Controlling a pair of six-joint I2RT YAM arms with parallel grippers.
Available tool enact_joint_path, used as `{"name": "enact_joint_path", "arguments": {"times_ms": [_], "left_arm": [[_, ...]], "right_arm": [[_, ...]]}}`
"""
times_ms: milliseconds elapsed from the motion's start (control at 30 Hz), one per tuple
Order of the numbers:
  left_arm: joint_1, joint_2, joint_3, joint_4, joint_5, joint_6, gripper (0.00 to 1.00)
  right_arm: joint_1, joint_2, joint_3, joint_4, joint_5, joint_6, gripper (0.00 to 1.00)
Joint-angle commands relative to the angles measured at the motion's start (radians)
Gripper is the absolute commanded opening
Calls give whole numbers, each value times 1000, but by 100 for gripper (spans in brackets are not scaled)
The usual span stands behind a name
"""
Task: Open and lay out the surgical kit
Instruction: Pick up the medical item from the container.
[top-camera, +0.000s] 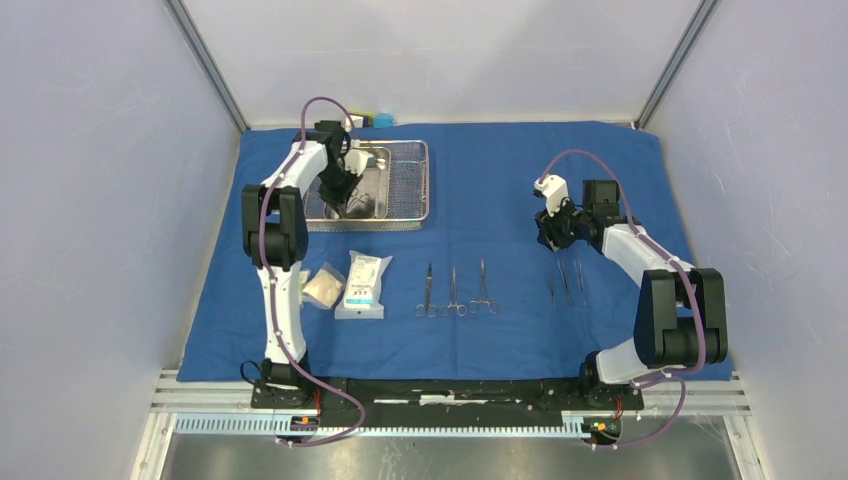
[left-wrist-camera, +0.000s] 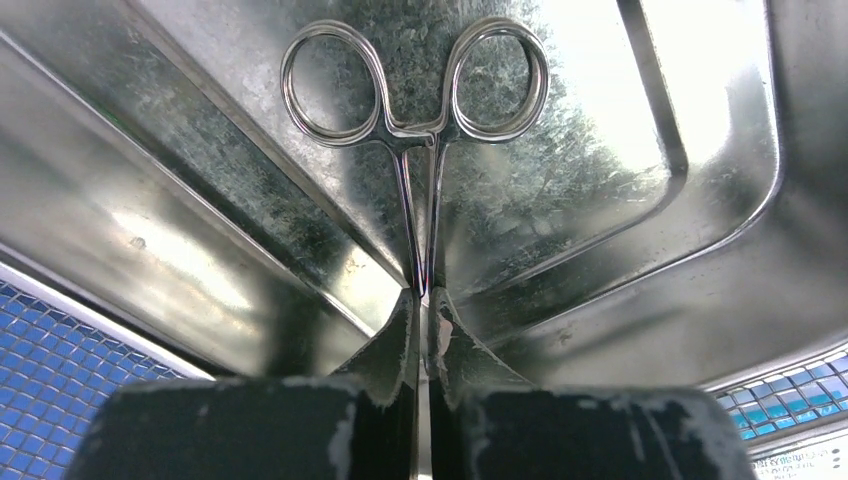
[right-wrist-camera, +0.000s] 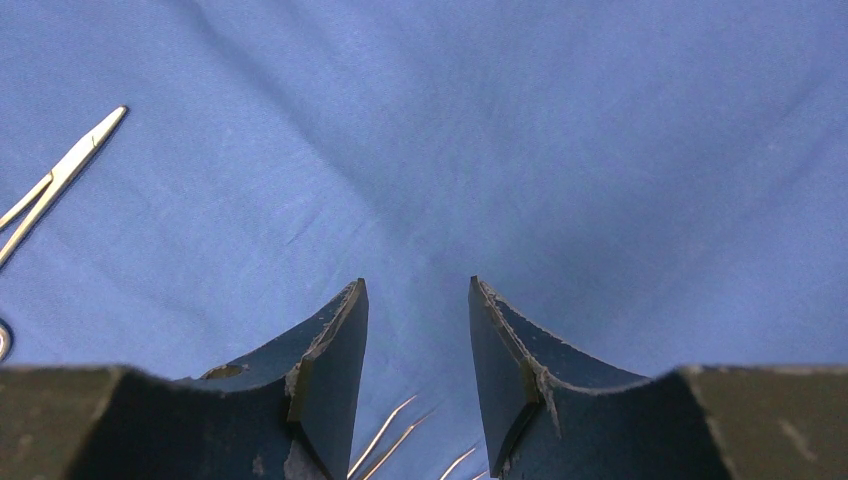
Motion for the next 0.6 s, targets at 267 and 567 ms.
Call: {"name": "enact_joint_path", "arguments": {"times_ms": [267,567], "left_arm": [[-3,-115,-11,119,63,45,2],[-3,-133,-7,126,81,39,2]], "right_arm": [[-25,-29,-4,35,-16,1,49],[-25,-33,-4,36,-22,5,49]]}}
